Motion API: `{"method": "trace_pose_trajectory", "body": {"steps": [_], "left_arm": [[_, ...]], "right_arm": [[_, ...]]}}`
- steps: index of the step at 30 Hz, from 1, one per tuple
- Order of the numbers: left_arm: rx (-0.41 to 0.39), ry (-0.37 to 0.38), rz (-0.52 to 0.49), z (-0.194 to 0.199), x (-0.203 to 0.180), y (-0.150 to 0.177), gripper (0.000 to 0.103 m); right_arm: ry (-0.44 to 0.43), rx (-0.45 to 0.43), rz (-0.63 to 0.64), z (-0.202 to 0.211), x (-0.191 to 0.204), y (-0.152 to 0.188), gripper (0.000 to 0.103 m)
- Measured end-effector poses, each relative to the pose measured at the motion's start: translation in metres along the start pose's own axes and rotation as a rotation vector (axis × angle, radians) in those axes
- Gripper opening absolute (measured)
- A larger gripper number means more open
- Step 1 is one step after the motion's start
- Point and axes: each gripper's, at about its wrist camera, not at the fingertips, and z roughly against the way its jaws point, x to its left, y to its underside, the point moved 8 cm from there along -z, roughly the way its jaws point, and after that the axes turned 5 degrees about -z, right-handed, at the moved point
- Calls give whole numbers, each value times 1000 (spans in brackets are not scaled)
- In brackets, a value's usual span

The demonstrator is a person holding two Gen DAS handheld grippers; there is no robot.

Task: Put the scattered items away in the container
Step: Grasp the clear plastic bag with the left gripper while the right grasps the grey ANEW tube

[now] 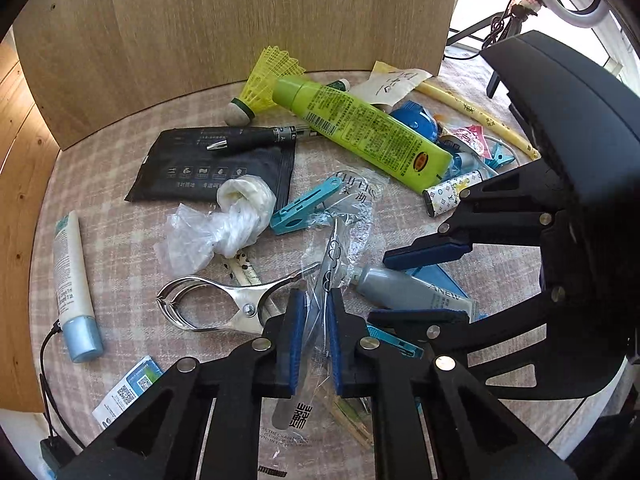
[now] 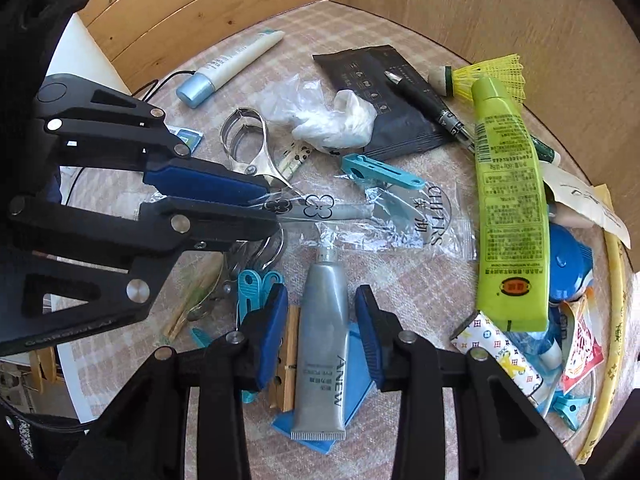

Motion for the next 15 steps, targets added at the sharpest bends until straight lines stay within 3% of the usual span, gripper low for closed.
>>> {"method": "trace_pose_trajectory", "body": {"steps": [2,6,15], "left_arm": [[-4,2,3,1,0,1,9],[-31,16,15,10,-3,3,8],[-111,70,46,39,-21,6,8]], "right_arm": [[17,6,-1,1,-2,-1,26],[-69,-31,-113,20,-9,0,12],[-192,-141,-333,71,-36,28,11]]}}
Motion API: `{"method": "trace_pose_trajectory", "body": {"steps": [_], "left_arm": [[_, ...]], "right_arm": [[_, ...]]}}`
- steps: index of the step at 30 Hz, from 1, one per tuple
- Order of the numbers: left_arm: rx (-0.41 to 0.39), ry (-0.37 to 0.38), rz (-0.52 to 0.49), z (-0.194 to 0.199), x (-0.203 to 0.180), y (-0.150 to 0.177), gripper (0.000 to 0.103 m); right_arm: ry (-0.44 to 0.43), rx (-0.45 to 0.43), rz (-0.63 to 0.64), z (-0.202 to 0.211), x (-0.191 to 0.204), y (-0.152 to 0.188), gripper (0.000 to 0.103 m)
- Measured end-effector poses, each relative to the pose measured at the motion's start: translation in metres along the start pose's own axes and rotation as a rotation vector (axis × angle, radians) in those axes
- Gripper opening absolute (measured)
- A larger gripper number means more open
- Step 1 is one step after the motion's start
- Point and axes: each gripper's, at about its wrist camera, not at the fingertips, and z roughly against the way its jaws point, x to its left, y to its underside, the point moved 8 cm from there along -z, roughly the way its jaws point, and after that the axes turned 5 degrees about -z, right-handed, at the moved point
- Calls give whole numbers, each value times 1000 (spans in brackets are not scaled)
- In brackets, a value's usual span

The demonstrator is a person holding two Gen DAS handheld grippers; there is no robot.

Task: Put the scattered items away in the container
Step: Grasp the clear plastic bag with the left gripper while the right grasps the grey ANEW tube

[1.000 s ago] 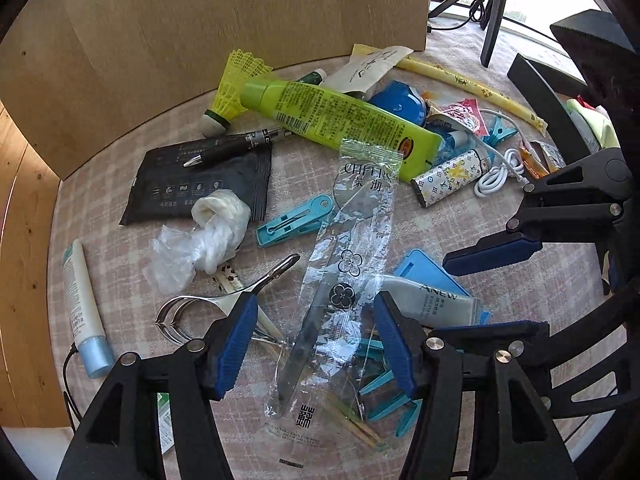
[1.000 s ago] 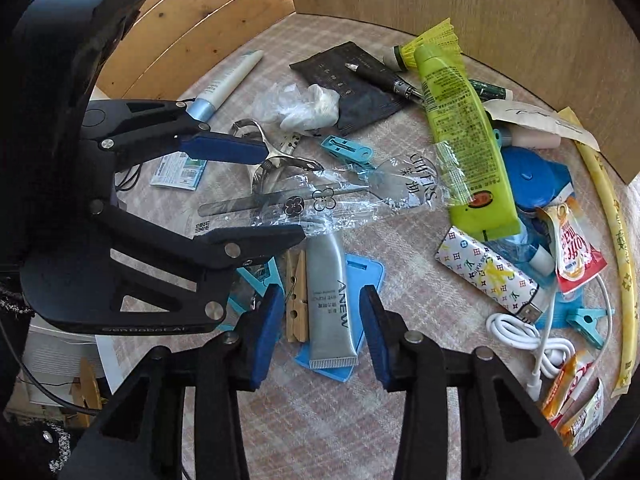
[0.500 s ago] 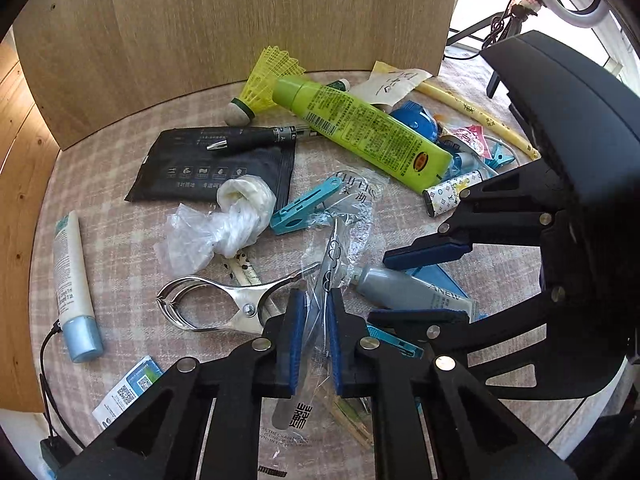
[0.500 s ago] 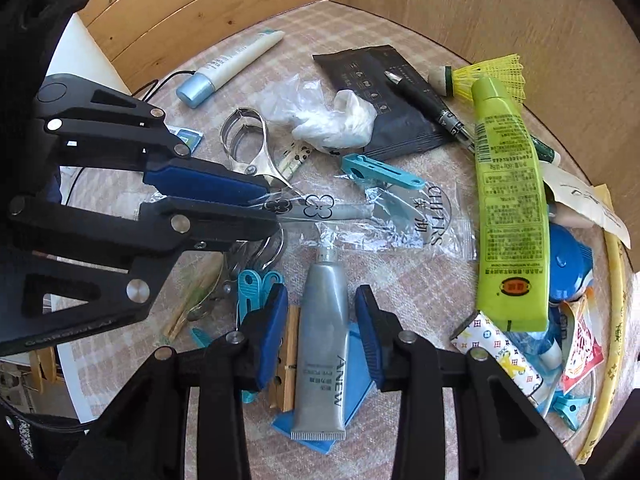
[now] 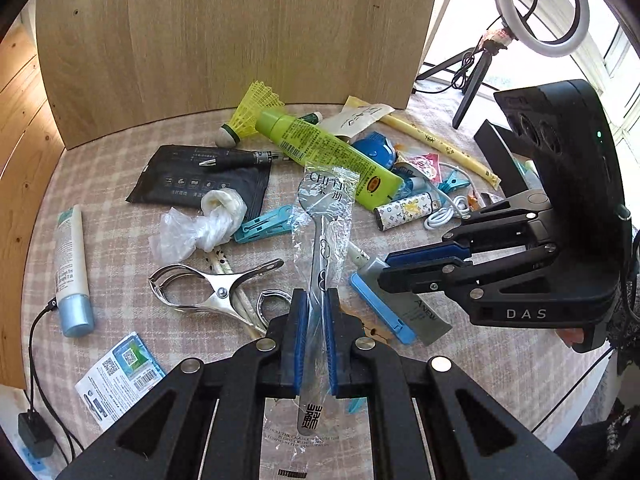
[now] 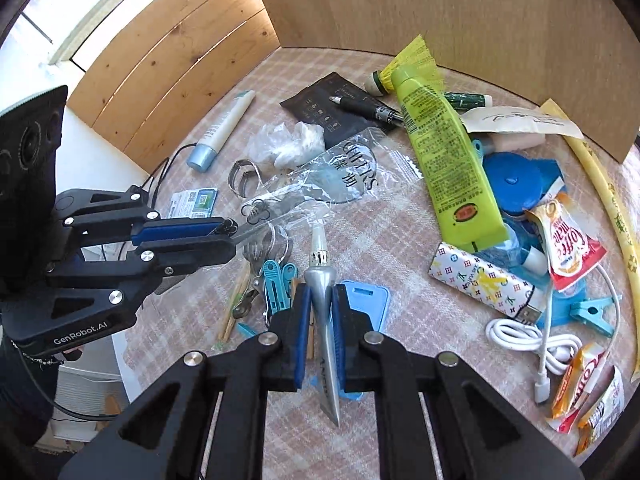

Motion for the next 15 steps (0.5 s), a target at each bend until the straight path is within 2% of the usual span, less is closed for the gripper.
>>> {"method": "trace_pose_trajectory", "body": {"steps": [4,5,8,10,15], "left_arm": [[-45,15,19,18,-16,-2,8],[-59,27,17,22,-24,-5,8],[-105,43,5,33,-47,-18,8],[-138,75,-15,36,-66,-28,8],[-159,90,-53,33,-96,-48,8]], "right_arm": [[-47,-99,-90,30,-9,9,9],[-56,-123,-112,42,-13,13,0],[-78,-199,-180,78,-29,23,0],[-64,-242,-208,100,-43,30,0],[-32,-247,-282,128,-77,47,0]]}}
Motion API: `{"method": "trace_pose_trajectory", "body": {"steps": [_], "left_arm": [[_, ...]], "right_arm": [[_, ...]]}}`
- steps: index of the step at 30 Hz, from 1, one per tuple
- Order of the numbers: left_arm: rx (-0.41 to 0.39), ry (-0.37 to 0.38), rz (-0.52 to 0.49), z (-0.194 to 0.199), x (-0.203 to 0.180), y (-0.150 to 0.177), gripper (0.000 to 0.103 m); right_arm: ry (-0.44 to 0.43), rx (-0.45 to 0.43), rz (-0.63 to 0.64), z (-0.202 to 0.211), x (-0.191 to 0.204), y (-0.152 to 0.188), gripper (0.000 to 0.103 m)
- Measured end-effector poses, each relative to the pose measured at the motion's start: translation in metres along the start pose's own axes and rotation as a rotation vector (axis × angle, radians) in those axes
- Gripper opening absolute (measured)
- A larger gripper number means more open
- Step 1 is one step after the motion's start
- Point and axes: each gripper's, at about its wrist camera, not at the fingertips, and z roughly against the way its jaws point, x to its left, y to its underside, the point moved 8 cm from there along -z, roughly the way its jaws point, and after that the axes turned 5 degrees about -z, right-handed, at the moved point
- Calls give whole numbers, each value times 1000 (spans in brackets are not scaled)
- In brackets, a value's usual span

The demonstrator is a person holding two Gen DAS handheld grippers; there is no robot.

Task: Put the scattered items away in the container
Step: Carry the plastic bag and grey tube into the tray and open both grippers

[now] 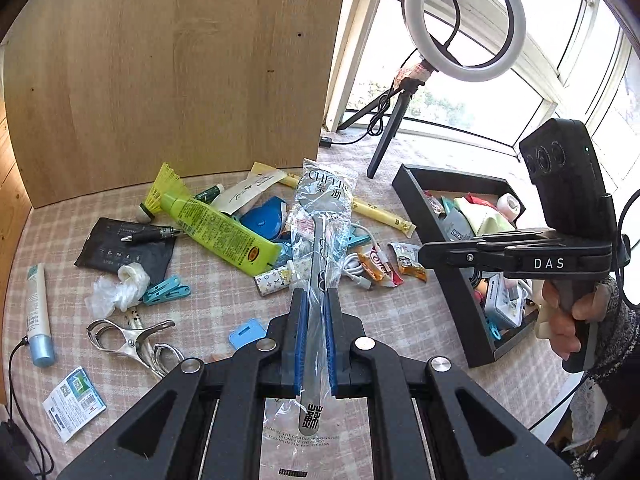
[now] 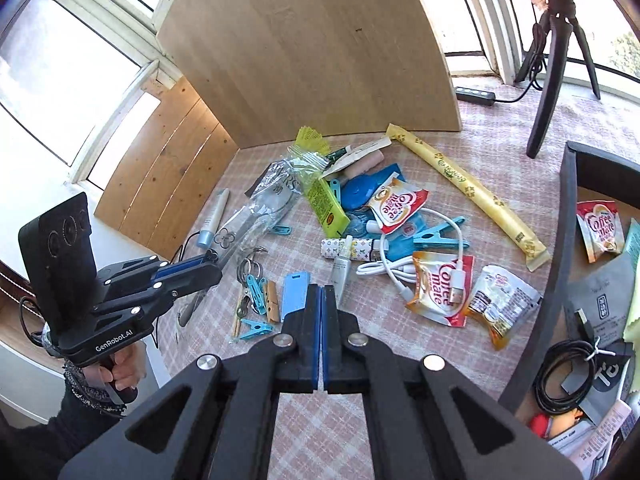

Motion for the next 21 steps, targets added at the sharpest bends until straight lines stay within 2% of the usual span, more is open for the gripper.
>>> {"method": "trace_pose_trajectory", "body": {"steps": [2,3,4,6,9,12,14,15,18,21], "left_arm": [[-6,-2,8,1,0,-3,8],[-7,-3,17,1,2,-4,8],[-7,-9,23,2,4,-3,8],[-6,-22,49,5,12,1,8],[-12,-33,74,12,24,10,8],[-12,-47,95,17,35,19,8],[-11,-56,103,19,40,24,8],[-14,-61,108,20,43,25,8],[-13,-59,119,19,45,28,8],[-15,-53,121,17,42,27,8]], "right_arm": [[-19,14,-32,-4,-4,1,3],[-19,31,-46,-11,-5,1,9],[-12,57,-47,-21,-4,2,19],[12,102,-19,-47,-1,6,25],[77,196,4,-95,4,14,25],[180,233,48,-130,2,18,26],[167,208,69,-139,4,17,22],[160,216,77,-142,6,19,12],[138,237,98,-143,12,27,8],[101,185,89,-123,18,27,8]]}}
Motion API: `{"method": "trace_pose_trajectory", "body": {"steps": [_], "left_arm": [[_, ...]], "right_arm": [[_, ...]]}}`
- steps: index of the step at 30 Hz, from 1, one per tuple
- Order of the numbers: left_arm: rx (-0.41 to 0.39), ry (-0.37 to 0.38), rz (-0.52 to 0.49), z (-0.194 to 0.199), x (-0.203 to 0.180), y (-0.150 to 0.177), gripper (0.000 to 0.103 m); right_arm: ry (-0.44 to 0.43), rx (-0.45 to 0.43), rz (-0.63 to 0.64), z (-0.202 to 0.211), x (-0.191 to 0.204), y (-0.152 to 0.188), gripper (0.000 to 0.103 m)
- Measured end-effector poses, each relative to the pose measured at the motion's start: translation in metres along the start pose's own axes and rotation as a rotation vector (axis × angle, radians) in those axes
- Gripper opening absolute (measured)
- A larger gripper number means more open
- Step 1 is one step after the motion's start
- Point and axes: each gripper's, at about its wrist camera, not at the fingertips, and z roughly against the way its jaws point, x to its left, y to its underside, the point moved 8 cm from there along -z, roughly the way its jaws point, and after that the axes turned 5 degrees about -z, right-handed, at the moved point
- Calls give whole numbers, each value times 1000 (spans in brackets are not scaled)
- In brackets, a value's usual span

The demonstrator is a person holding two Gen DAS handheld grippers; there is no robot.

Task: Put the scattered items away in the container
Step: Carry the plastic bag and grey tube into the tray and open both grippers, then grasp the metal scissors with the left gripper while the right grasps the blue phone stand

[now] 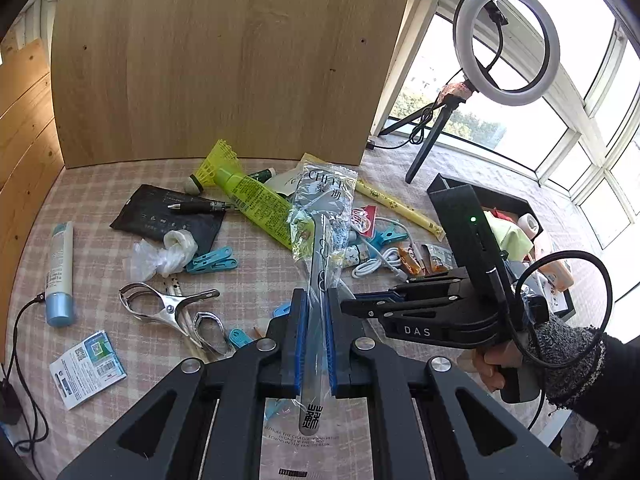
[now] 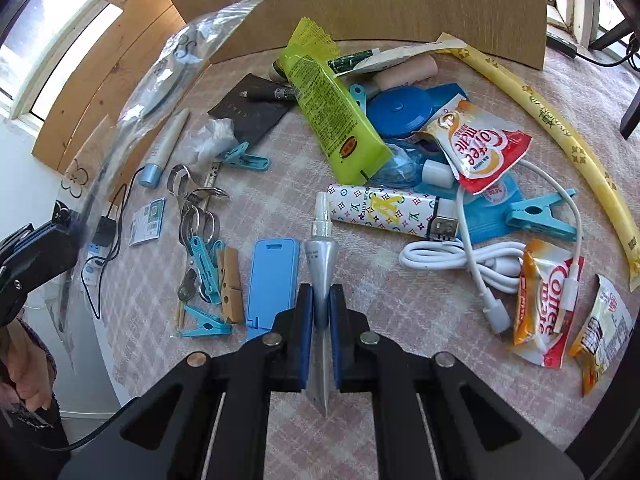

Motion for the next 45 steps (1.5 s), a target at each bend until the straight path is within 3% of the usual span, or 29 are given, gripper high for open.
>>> {"method": "trace_pose_trajectory", "body": {"steps": [3,8,11,16,21,23,24,25,27,33,38,42,43,45], "left_arm": [[-11,18,-4,1,-11,-5,8],[-26,114,-55,-8,-64,-16,8],[-15,169,-103,-28,-110,-22,8],[-29,292,-88,-54,-183,-41,8],[-63,338,-85,-79,-246,-63,8],[-72,356,-89,-92,-264,-68,20],[-45,335,-96,-101,-269,-68,38],[-34,319,-101,-106,-271,-68,41],[-41,314,-113,-106,-274,-68,41],[-69,250,-164,-85,-254,-66,41],[-57,204,-146,-65,-222,-56,43],[-46,137,-158,-43,-186,-35,43],[-47,114,-152,-35,-172,-28,43],[-44,63,-129,-23,-143,-12,44]], "right_arm": [[-51,-73,-46,40,-1,2,8],[-44,-203,-125,123,-37,16,8],[8,-268,-185,172,-77,30,8],[126,-357,-279,252,-147,50,8],[226,-372,-348,299,-205,66,8],[272,-358,-366,306,-221,69,10],[305,-363,-389,310,-229,71,18],[324,-377,-412,315,-236,73,30],[316,-425,-430,323,-241,74,38],[304,-454,-433,321,-236,75,44],[319,-457,-379,309,-211,75,48],[360,-441,-295,293,-181,75,64],[355,-432,-277,286,-172,75,70],[305,-399,-244,268,-152,74,72]]}}
